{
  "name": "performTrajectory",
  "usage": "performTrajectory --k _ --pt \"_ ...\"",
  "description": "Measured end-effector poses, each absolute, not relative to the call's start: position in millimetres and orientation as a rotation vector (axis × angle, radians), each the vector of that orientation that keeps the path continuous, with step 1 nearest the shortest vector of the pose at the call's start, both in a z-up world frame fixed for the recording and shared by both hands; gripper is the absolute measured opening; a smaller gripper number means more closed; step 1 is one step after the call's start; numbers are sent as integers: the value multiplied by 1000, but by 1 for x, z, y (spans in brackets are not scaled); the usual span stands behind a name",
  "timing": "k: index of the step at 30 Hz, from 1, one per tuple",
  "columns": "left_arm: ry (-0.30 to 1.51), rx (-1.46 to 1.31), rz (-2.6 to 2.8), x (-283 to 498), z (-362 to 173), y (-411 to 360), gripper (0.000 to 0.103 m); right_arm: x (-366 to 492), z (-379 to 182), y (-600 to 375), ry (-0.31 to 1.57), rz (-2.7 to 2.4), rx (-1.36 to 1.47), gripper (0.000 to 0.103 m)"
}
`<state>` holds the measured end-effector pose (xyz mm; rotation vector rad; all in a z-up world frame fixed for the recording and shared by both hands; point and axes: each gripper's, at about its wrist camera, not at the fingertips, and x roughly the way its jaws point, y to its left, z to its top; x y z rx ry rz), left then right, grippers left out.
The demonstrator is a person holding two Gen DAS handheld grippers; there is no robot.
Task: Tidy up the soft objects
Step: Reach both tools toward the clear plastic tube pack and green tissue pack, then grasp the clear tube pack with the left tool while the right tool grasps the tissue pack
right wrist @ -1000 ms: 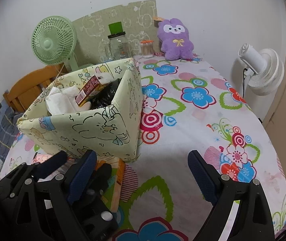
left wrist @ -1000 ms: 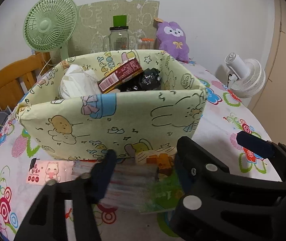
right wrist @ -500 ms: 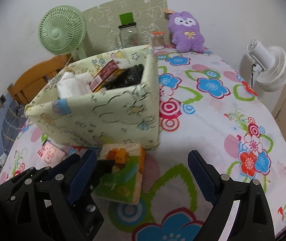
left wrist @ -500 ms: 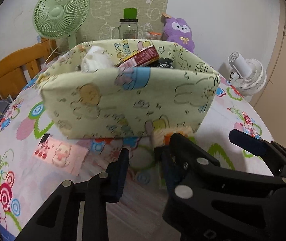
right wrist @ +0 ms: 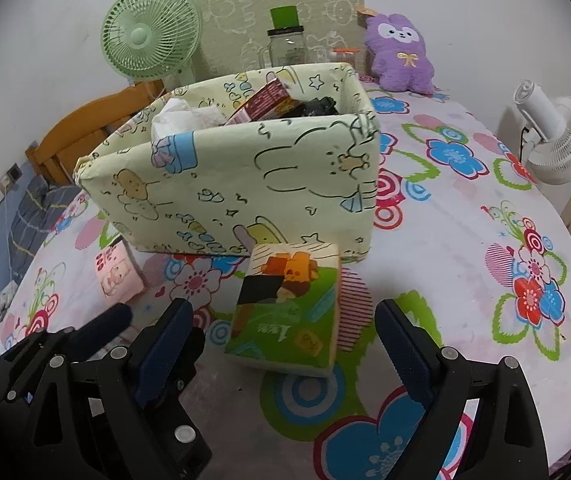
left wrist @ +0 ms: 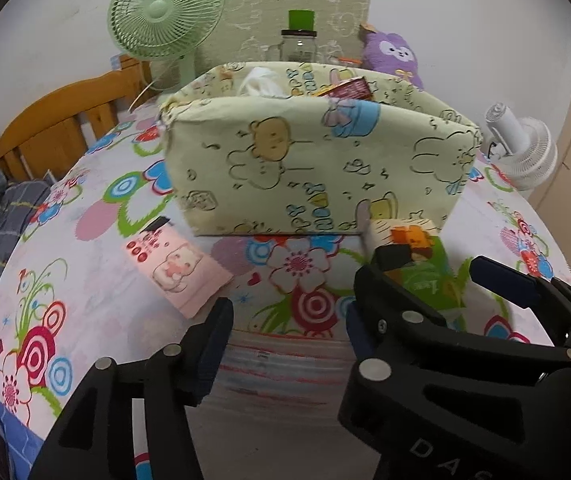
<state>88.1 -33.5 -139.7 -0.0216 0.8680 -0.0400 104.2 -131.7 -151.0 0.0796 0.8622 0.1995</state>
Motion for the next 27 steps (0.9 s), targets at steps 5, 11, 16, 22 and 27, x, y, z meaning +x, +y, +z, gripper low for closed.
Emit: performTrajectory --k 5,11,16,22,27 --pt "871 -20 10 83 -140 -30 76 106 -155 -130 873 204 78 94" --pt "860 -12 34 78 -135 -30 80 106 -154 -129 873 217 85 94" --pt "844 -5 59 69 -130 -31 83 98 -149 -129 857 235 88 94" --pt "846 -20 101 57 -127 -31 87 88 -145 -129 842 254 82 94" --pt "871 -58 108 50 -131 -29 87 82 -146 -127 838 269 70 94"
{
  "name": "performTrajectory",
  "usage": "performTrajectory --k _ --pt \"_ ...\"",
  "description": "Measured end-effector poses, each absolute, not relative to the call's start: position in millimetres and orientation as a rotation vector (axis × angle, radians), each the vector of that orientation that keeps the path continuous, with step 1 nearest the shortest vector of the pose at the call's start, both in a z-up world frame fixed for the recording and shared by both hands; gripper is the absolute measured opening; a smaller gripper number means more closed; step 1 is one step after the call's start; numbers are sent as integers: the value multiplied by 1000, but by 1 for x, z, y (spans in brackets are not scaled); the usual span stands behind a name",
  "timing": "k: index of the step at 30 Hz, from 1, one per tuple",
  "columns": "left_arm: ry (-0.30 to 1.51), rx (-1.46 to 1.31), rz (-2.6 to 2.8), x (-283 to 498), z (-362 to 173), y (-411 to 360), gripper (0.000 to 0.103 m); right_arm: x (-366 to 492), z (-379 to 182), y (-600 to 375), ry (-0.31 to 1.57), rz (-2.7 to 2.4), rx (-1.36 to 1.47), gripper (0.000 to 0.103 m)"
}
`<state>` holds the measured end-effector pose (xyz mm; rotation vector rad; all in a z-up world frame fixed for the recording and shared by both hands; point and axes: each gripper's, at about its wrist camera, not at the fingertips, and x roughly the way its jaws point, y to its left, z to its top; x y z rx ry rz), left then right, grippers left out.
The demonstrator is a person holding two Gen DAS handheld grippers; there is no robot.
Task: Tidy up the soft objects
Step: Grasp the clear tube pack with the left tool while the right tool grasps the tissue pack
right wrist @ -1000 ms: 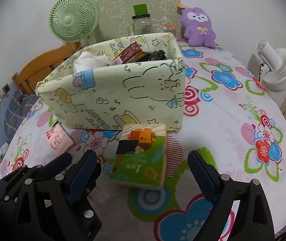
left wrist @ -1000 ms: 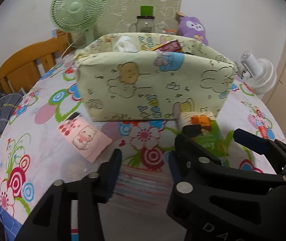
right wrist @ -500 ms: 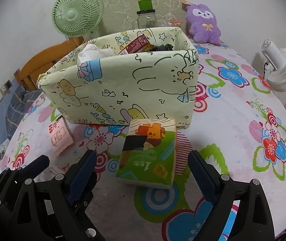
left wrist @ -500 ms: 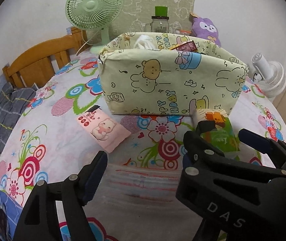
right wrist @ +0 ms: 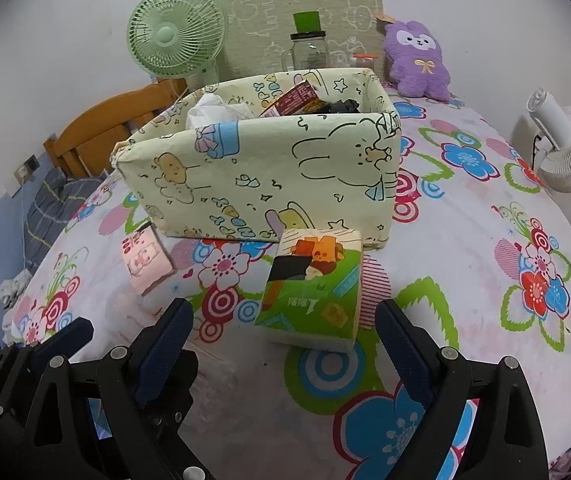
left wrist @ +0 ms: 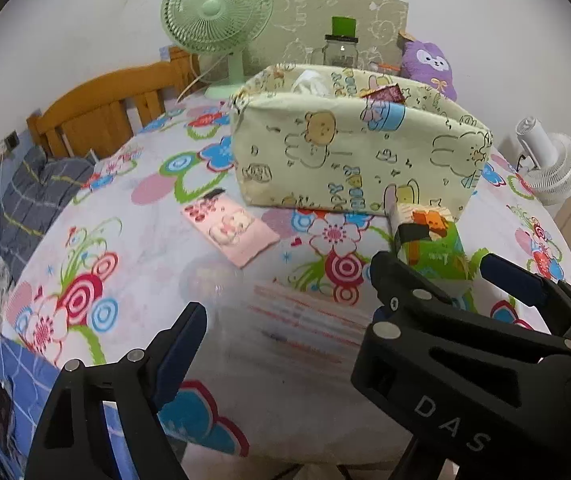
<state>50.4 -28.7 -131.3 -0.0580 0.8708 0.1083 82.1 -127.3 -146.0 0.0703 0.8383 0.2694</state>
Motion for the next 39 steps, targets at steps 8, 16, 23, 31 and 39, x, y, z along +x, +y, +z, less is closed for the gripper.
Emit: performTrajectory --k 8,16,23,31,39 --pt "943 -119 51 54 -145 -31 87 81 -150 -131 842 266 80 94" --pt "946 -114 11 65 -147 -39 90 86 -154 -135 854 243 84 94" --pt "920 -79 0 74 -147 -41 69 95 -157 -138 868 224 88 94" --pt "888 -20 -24 82 -148 -41 32 103 -163 -132 885 222 84 94" --pt "876 -3 -59 88 -148 -36 29 108 -165 -127 883 193 68 71"
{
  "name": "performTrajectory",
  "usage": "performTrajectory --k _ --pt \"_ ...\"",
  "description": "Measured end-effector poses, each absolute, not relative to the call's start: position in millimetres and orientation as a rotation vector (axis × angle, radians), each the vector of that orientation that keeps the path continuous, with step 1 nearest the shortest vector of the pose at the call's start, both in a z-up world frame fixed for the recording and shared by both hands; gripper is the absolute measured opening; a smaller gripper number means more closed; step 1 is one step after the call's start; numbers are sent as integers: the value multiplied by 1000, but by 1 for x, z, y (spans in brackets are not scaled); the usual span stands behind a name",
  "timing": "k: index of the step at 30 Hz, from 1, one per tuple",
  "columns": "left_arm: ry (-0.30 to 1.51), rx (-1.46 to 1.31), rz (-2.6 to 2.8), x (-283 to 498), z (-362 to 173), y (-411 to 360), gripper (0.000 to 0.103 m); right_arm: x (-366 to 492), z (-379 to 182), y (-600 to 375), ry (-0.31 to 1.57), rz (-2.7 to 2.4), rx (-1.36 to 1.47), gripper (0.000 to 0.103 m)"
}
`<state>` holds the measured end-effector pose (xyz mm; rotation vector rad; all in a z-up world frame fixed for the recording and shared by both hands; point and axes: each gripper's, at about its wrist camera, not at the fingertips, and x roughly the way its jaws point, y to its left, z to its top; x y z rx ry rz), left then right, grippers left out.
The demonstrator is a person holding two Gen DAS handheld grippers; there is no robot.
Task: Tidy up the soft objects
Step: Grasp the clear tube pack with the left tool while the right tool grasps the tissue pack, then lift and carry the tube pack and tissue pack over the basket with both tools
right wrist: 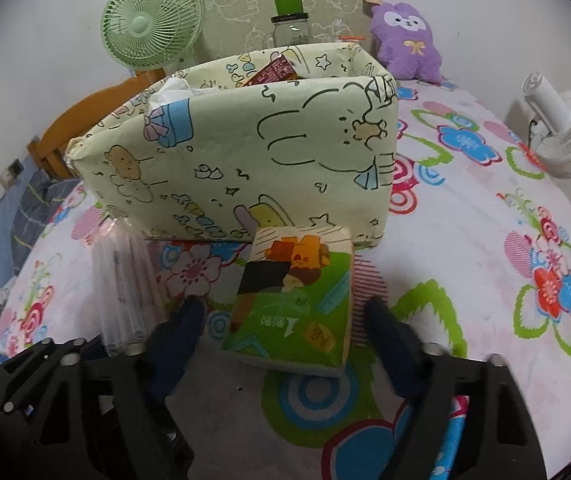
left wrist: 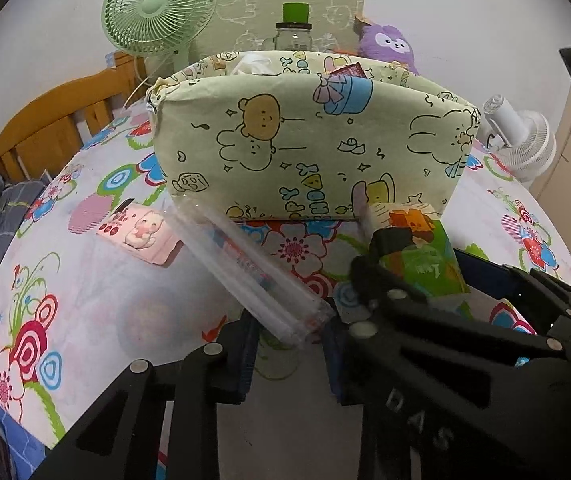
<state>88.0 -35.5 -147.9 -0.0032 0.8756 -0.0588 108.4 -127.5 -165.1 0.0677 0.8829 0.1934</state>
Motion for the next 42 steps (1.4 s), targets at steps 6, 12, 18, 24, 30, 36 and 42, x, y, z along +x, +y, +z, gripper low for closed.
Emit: performTrajectory --k 6,12,18,24,30,36,42 --pt "869 -2 -63 87 -148 -34 28 105 -164 -127 876 160 50 54" --pt "857 4 -54 81 -146 -34 22 97 -160 -123 857 166 34 49" --pt "829 8 -52 70 -139 -36 17 88 -153 -124 843 175 49 48" --pt "803 7 -50 59 -131 -36 11 73 -144 -123 819 183 52 49" --pt "771 9 -54 44 -122 -38 6 57 -134 -126 794 183 62 49" --pt "733 15 -59 32 -111 -43 5 44 -123 -131 762 174 73 49" --pt "697 19 -66 23 -99 -47 5 33 -112 -135 730 165 89 49"
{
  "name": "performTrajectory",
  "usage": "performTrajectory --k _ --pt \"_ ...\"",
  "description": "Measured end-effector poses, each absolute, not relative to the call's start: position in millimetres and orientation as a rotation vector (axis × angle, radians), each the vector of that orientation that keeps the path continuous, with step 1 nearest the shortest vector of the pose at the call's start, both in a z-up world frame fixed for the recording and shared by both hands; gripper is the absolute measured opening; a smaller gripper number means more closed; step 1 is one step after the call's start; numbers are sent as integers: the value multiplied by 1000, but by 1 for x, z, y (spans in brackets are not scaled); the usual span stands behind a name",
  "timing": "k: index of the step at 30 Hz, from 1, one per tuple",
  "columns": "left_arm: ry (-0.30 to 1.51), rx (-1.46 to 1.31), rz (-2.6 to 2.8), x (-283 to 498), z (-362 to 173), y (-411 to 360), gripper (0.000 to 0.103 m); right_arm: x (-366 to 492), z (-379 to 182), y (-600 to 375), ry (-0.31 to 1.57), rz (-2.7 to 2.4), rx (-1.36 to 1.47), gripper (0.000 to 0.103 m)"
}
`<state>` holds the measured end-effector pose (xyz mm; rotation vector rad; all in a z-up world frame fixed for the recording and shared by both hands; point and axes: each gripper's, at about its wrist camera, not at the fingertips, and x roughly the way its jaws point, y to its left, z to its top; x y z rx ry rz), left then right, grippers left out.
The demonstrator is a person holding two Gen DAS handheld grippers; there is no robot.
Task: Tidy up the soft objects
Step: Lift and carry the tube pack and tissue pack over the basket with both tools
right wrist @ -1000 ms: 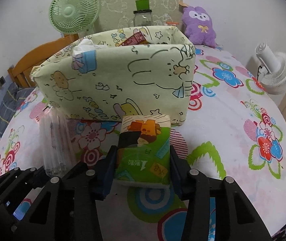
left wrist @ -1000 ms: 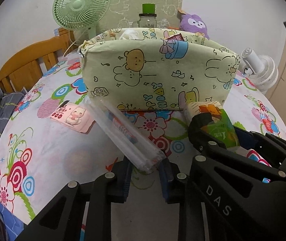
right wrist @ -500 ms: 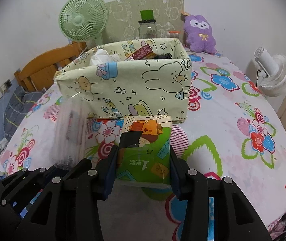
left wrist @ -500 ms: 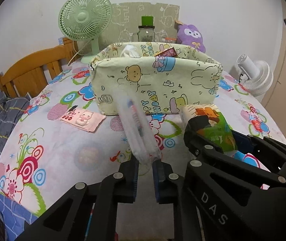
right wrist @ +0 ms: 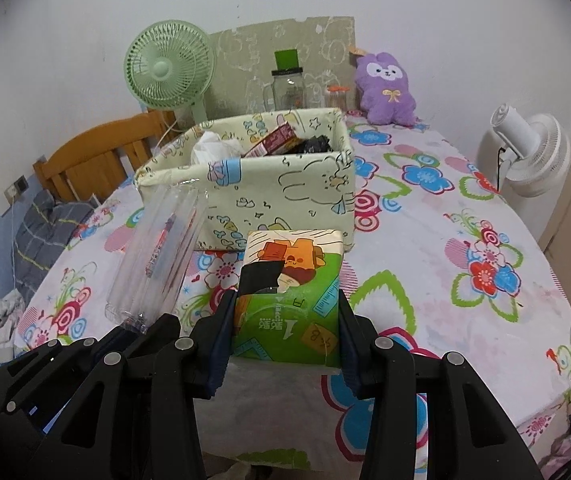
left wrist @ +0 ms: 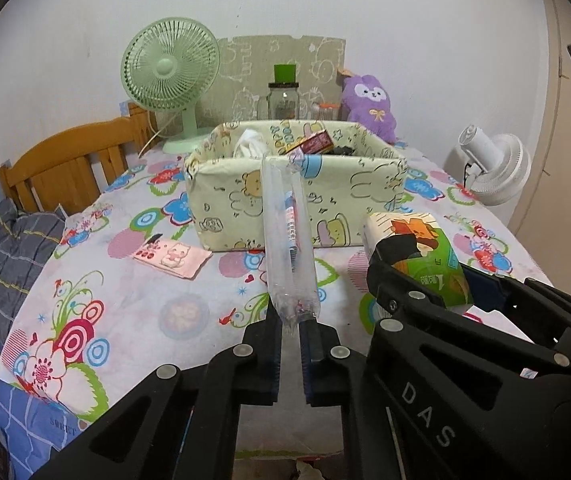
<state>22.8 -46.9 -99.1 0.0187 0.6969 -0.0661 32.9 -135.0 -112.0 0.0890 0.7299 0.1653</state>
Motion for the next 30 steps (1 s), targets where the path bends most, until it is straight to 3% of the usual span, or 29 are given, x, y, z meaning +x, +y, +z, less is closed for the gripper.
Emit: performTrajectory --k 30 --pt "553 41 -122 26 -23 -54 5 25 -32 -147 587 105 125 49"
